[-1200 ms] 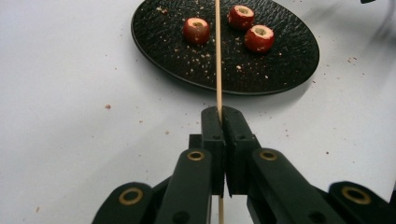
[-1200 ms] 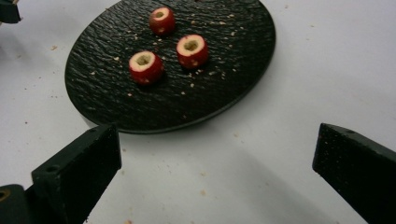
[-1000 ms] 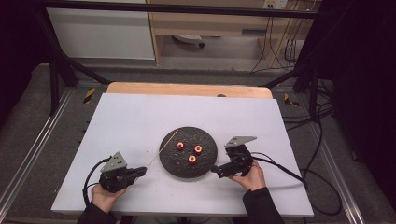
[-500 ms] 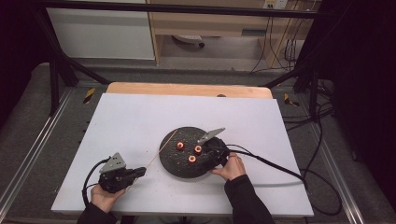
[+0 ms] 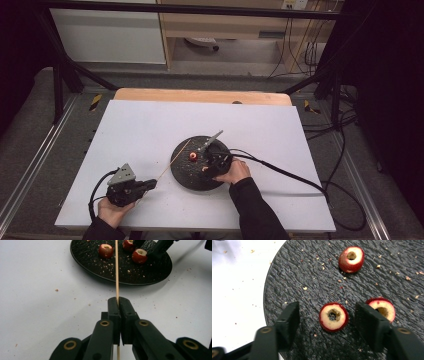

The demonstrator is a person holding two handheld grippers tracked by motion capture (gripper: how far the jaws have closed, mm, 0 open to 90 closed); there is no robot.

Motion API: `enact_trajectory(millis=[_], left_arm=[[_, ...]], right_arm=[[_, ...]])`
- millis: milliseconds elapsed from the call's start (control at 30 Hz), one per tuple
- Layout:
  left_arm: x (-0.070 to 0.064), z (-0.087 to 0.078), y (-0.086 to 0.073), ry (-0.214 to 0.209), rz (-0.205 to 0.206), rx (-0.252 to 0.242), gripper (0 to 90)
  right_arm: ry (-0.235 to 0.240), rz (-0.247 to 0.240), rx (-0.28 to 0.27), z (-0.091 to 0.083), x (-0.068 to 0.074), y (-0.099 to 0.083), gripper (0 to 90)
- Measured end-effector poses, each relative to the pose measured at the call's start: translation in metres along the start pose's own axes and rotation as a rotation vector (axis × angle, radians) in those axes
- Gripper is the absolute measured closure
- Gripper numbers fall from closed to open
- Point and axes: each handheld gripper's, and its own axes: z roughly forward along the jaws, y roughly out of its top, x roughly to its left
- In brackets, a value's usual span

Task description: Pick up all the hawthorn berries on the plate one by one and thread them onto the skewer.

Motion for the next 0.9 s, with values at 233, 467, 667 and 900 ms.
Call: enact_trajectory(millis=[233, 467, 667, 900], left_arm=[[0.0000, 0.0009, 0.0000, 0.003, 0.003, 0.005, 87.5], [0.0003, 0.0009, 0.0000, 0.004, 0.005, 0.005, 87.5], [0.0002, 0.0013, 0.0001, 0.003, 0.004, 0.006, 87.5], [0.0000, 0.0017, 0.0001, 0.006, 0.008, 0.009, 87.5]], right_arm=[[0.020, -0.037, 0.052, 0.0045, -0.0055, 0.0012, 49.9], [0.018, -0.062, 0.077, 0.0083, -0.0094, 0.0020, 56.7], [0.021, -0.076, 0.088, 0.0094, -0.0098, 0.0031, 59.5], [0.029, -0.075, 0.096, 0.0091, -0.0110, 0.0037, 60.2]])
